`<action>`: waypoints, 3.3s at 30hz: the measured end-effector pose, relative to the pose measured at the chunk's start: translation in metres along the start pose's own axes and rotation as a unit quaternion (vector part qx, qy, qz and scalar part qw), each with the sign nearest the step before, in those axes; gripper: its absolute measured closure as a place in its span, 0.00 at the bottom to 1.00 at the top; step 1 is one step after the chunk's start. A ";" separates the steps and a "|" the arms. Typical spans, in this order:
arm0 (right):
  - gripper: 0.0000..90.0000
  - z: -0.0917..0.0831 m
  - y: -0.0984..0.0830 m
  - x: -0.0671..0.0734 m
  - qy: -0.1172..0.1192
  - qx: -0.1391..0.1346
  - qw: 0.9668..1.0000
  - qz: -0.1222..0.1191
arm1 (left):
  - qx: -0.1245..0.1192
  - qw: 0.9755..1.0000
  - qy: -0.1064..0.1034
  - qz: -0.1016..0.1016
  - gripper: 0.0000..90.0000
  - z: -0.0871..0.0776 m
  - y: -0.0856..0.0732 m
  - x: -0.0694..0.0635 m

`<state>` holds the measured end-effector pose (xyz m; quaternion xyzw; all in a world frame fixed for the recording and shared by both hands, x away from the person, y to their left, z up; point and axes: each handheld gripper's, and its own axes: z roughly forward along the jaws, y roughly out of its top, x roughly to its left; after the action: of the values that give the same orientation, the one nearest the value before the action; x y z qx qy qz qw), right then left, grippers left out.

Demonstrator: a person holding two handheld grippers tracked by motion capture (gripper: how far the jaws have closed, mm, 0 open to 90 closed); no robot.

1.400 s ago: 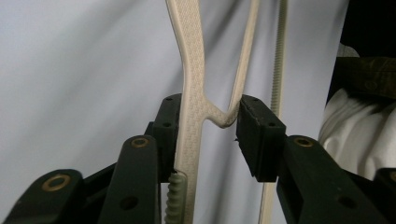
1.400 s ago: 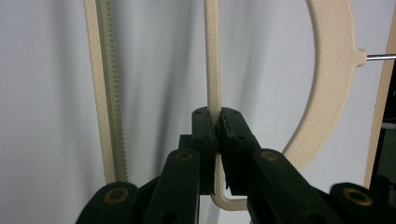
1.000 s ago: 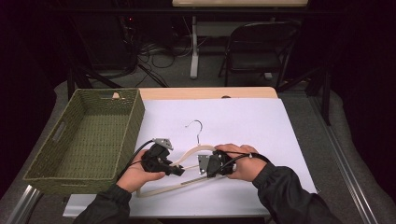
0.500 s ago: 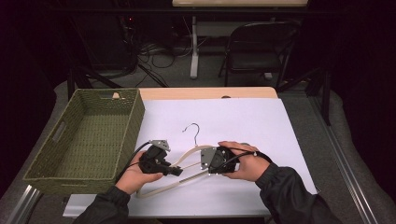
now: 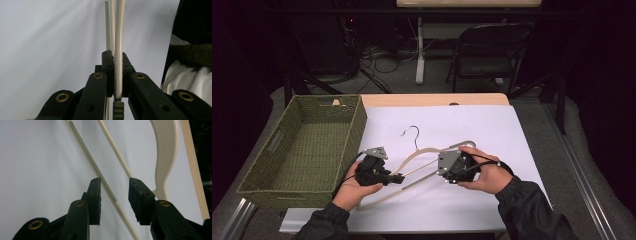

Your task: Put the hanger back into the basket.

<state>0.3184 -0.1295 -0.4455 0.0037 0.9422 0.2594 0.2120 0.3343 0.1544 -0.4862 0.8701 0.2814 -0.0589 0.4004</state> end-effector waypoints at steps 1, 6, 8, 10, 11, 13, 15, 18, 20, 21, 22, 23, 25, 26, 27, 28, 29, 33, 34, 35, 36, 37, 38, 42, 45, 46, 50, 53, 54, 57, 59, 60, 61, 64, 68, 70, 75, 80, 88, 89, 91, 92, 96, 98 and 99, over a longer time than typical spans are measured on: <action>0.69 0.000 0.000 0.000 0.000 0.000 1.000 0.000 | 0.000 1.000 0.000 0.000 0.97 0.000 0.000 0.000; 0.67 -0.009 -0.015 -0.001 -0.010 -0.006 0.999 0.031 | -0.023 1.000 0.013 -0.009 0.97 -0.015 0.003 -0.007; 0.67 -0.010 -0.021 -0.002 -0.011 -0.009 0.999 0.041 | -0.026 0.999 0.023 -0.009 0.97 -0.021 0.005 -0.009; 0.67 -0.011 -0.026 -0.001 -0.012 -0.011 0.999 0.047 | -0.032 0.999 0.030 -0.008 0.97 -0.027 0.007 -0.011; 0.66 -0.011 -0.028 -0.001 -0.012 -0.013 0.999 0.050 | -0.035 0.999 0.034 -0.009 0.97 -0.030 0.007 -0.011; 0.66 -0.012 -0.031 0.000 -0.014 -0.013 0.998 0.058 | -0.040 0.998 0.042 -0.011 0.97 -0.036 0.009 -0.012; 0.65 -0.011 -0.035 -0.001 -0.013 -0.016 0.998 0.063 | -0.046 0.998 0.049 -0.014 0.97 -0.043 0.010 -0.013; 0.64 -0.009 -0.041 0.000 -0.014 -0.020 0.997 0.078 | -0.054 0.997 0.061 -0.014 0.97 -0.054 0.012 -0.015; 0.63 -0.008 -0.044 0.000 -0.017 -0.018 0.996 0.085 | -0.057 0.996 0.069 -0.013 0.97 -0.064 0.014 -0.016; 0.62 -0.007 -0.045 0.000 -0.016 -0.020 0.996 0.089 | -0.061 0.995 0.074 -0.013 0.97 -0.068 0.015 -0.016; 0.61 -0.005 -0.049 0.000 -0.019 -0.022 0.994 0.103 | -0.064 0.995 0.079 -0.013 0.97 -0.073 0.015 -0.016; 0.61 -0.005 -0.049 0.000 -0.019 -0.022 0.994 0.103 | -0.066 0.994 0.083 -0.014 0.97 -0.078 0.016 -0.016; 0.60 -0.004 -0.052 -0.001 -0.024 -0.014 0.994 0.108 | -0.072 0.993 0.088 -0.015 0.97 -0.089 0.018 -0.016; 0.60 -0.002 -0.055 -0.001 -0.020 -0.021 0.993 0.114 | -0.077 0.993 0.093 -0.016 0.97 -0.095 0.019 -0.015; 0.59 -0.001 -0.057 -0.001 -0.022 -0.023 0.992 0.119 | -0.080 0.992 0.098 -0.016 0.97 -0.100 0.020 -0.015; 0.58 -0.001 -0.059 -0.001 -0.021 -0.025 0.992 0.125 | -0.080 0.991 0.106 -0.015 0.97 -0.106 0.020 -0.014; 0.58 0.000 -0.061 -0.001 -0.021 -0.027 0.991 0.132 | -0.082 0.990 0.114 -0.013 0.97 -0.111 0.021 -0.013; 0.56 0.004 -0.068 -0.002 -0.027 -0.032 0.986 0.160 | -0.092 0.986 0.138 -0.022 0.97 -0.133 0.018 -0.004; 0.56 0.004 -0.070 -0.002 -0.027 -0.033 0.985 0.164 | -0.094 0.985 0.143 -0.024 0.97 -0.139 0.017 -0.002; 0.56 0.005 -0.072 -0.002 -0.029 -0.031 0.984 0.173 | -0.095 0.984 0.148 -0.029 0.97 -0.144 0.016 0.000; 0.56 0.006 -0.074 -0.002 -0.032 -0.029 0.983 0.176 | -0.096 0.983 0.154 -0.033 0.97 -0.149 0.014 0.002; 0.56 0.006 -0.076 -0.002 -0.033 -0.029 0.981 0.187 | -0.094 0.982 0.159 -0.034 0.97 -0.155 0.013 0.004; 0.55 0.006 -0.079 -0.003 -0.034 -0.030 0.980 0.193 | -0.095 0.981 0.166 -0.035 0.97 -0.160 0.011 0.006; 0.54 0.010 -0.087 -0.002 -0.036 -0.031 0.976 0.214 | -0.095 0.977 0.185 -0.043 0.97 -0.184 0.005 0.014; 0.53 0.011 -0.090 -0.002 -0.040 -0.023 0.975 0.217 | -0.091 0.974 0.205 -0.042 0.97 -0.203 -0.001 0.019; 0.53 0.012 -0.092 -0.002 -0.048 -0.036 0.973 0.223 | -0.092 0.972 0.211 -0.047 0.97 -0.209 -0.003 0.021; 0.53 0.008 -0.094 -0.002 -0.050 -0.026 0.972 0.228 | -0.091 0.968 0.227 -0.053 0.97 -0.233 -0.014 0.030; 0.53 0.006 -0.097 -0.003 -0.049 -0.025 0.971 0.233 | -0.089 0.968 0.228 -0.054 0.97 -0.249 -0.023 0.038; 0.53 0.006 -0.097 -0.003 -0.049 -0.025 0.971 0.233 | -0.090 0.968 0.228 -0.062 0.97 -0.253 -0.026 0.041; 0.53 0.007 -0.098 -0.003 -0.055 -0.034 0.970 0.233 | -0.081 0.965 0.242 -0.068 0.97 -0.262 -0.034 0.050; 0.53 0.006 -0.098 -0.003 -0.053 -0.029 0.971 0.233 | -0.081 0.965 0.240 -0.071 0.97 -0.266 -0.041 0.057; 0.53 0.006 -0.098 -0.003 -0.052 -0.029 0.971 0.231 | -0.081 0.965 0.238 -0.073 0.97 -0.268 -0.044 0.060; 0.53 0.006 -0.098 -0.003 -0.052 -0.029 0.971 0.231 | -0.081 0.964 0.241 -0.071 0.97 -0.269 -0.047 0.064; 0.53 0.006 -0.098 -0.002 -0.052 -0.020 0.971 0.231 | -0.077 0.963 0.245 -0.076 0.97 -0.270 -0.055 0.076; 0.53 0.008 -0.098 -0.002 -0.052 -0.027 0.971 0.234 | -0.088 0.962 0.243 -0.082 0.97 -0.270 -0.069 0.091; 0.53 0.008 -0.098 -0.001 -0.060 -0.021 0.970 0.235 | -0.095 0.961 0.244 -0.087 0.97 -0.269 -0.075 0.098; 0.53 0.011 -0.100 0.000 -0.055 -0.032 0.969 0.239 | -0.101 0.960 0.244 -0.096 0.97 -0.264 -0.089 0.112; 0.53 0.012 -0.101 0.000 -0.052 -0.030 0.969 0.239 | -0.089 0.960 0.245 -0.107 0.97 -0.256 -0.101 0.122; 0.53 0.012 -0.100 0.001 -0.047 -0.022 0.970 0.237 | -0.064 0.962 0.233 -0.126 0.97 -0.235 -0.116 0.134; 0.53 0.012 -0.100 0.001 -0.047 -0.023 0.970 0.237 | -0.058 0.962 0.234 -0.129 0.97 -0.233 -0.117 0.135; 0.53 0.012 -0.100 0.001 -0.048 -0.023 0.970 0.237 | -0.046 0.962 0.232 -0.134 0.97 -0.228 -0.118 0.138; 0.53 0.012 -0.100 0.001 -0.048 -0.023 0.970 0.237 | -0.045 0.963 0.230 -0.135 0.97 -0.227 -0.117 0.139; 0.53 0.011 -0.100 0.001 -0.051 -0.021 0.970 0.237 | -0.021 0.963 0.234 -0.134 0.97 -0.219 -0.114 0.143; 0.53 0.012 -0.101 0.001 -0.052 -0.033 0.970 0.236 | -0.013 0.962 0.237 -0.136 0.97 -0.215 -0.114 0.145; 0.53 0.012 -0.101 0.001 -0.053 -0.033 0.970 0.237 | -0.012 0.962 0.237 -0.137 0.97 -0.215 -0.114 0.146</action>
<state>0.3331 -0.2113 -0.5046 0.2335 0.8930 0.3325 0.1936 0.3682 0.4350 -0.4651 0.8071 0.4857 0.0983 0.3210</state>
